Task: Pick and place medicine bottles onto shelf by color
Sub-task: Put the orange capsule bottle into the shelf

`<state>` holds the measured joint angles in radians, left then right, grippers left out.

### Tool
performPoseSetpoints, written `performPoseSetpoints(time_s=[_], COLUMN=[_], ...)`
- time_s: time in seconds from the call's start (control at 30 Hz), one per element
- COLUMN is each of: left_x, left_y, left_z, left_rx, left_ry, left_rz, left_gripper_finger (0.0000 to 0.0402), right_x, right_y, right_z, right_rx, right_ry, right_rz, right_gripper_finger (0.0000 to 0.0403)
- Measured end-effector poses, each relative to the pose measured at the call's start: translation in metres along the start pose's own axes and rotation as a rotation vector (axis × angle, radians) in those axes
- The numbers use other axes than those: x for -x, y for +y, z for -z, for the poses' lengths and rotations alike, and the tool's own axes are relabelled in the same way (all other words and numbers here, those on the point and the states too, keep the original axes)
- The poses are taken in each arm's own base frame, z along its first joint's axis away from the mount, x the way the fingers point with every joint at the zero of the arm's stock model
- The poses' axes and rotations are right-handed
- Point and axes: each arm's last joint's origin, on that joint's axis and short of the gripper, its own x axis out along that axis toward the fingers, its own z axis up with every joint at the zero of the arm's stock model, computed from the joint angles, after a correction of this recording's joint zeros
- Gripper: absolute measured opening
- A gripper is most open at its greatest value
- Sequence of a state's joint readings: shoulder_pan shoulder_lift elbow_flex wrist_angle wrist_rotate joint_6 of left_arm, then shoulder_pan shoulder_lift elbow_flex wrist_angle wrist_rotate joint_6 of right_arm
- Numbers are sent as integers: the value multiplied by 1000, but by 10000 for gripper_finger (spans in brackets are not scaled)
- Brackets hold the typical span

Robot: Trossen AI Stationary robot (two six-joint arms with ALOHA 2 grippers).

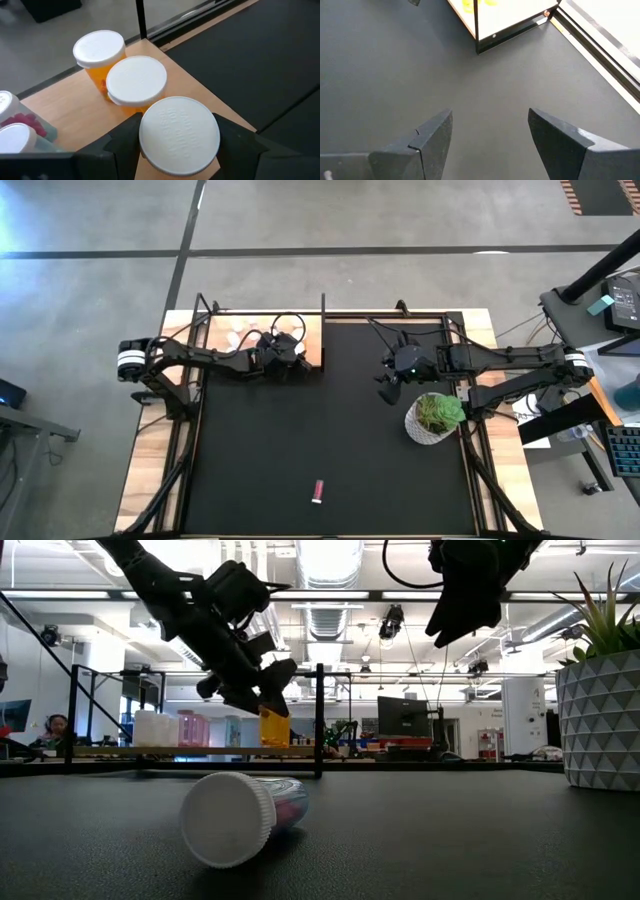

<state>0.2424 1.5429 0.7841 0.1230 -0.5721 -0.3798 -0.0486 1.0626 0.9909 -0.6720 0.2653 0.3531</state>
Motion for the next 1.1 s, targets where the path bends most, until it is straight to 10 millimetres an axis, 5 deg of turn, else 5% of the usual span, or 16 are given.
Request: performPoseSetpoints(time_s=[1.1], left_x=[1], left_y=[2], left_z=[-4], left_rx=[16], left_ry=[-22], left_rz=[-29], left_gripper_finger=[234], right_x=[0], right_y=[0], right_z=[0], right_rx=[-3], right_ry=[3], right_rz=[-1], right_gripper_finger=[249])
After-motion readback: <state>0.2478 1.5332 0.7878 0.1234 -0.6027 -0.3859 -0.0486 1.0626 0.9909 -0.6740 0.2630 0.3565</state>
